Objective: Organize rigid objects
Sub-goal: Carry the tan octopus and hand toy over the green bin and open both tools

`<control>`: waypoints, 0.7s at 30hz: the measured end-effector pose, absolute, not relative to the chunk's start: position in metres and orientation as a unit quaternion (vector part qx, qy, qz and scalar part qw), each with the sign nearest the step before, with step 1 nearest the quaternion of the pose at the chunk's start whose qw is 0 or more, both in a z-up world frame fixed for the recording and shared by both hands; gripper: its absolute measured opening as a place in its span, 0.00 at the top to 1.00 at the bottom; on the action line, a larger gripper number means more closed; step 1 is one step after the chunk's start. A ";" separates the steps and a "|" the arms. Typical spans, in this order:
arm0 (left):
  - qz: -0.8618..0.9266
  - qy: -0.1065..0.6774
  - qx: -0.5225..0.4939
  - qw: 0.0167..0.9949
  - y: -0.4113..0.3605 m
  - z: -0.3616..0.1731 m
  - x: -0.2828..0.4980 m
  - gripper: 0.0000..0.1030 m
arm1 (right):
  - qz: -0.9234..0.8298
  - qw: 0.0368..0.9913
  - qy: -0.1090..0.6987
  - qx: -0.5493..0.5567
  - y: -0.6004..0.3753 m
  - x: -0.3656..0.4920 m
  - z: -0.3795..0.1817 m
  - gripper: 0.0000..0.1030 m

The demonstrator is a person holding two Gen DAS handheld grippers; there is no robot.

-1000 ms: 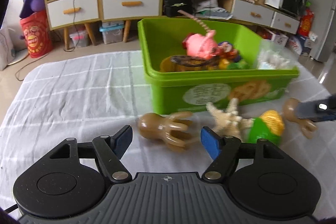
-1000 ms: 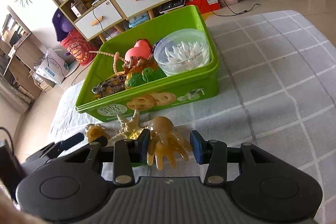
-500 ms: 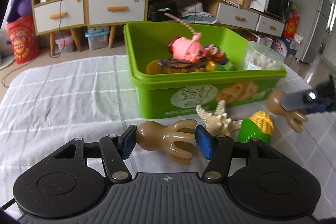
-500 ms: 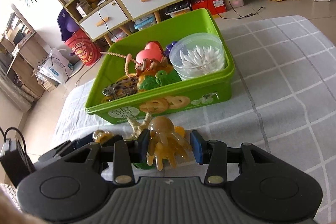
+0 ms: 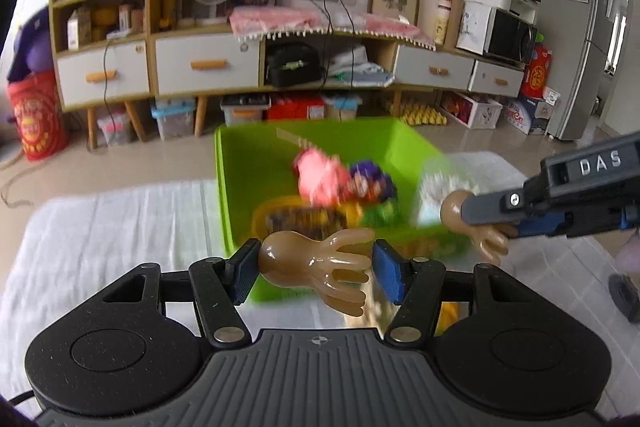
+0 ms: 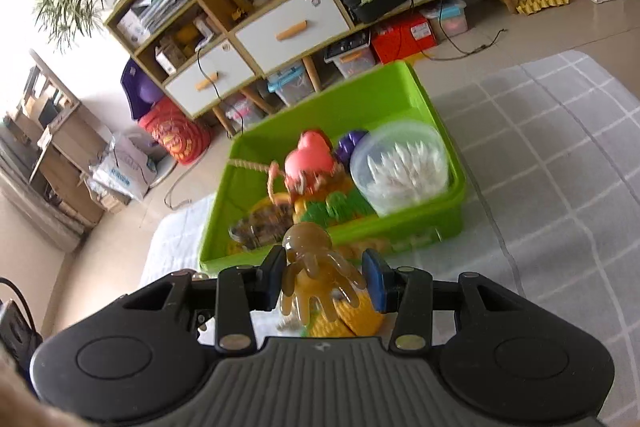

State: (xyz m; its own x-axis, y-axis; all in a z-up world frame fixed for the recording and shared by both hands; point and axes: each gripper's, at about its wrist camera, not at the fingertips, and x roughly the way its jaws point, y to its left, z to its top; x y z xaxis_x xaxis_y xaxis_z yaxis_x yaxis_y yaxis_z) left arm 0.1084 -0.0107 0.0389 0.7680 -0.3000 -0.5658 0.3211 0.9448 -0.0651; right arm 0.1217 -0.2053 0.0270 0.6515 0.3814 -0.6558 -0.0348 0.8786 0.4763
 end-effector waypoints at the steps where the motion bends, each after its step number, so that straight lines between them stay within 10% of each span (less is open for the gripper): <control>1: -0.161 0.294 0.020 0.942 -0.013 0.043 0.116 0.38 | 0.121 0.882 0.398 0.221 -0.205 0.127 0.029 0.72; 14: -0.120 0.309 0.028 0.943 -0.025 0.031 0.191 0.37 | 0.134 0.872 0.395 0.256 -0.198 0.180 0.016 0.71; 21: -0.118 0.294 0.019 0.948 -0.023 0.035 0.183 0.15 | 0.141 0.877 0.380 0.260 -0.202 0.178 0.019 0.53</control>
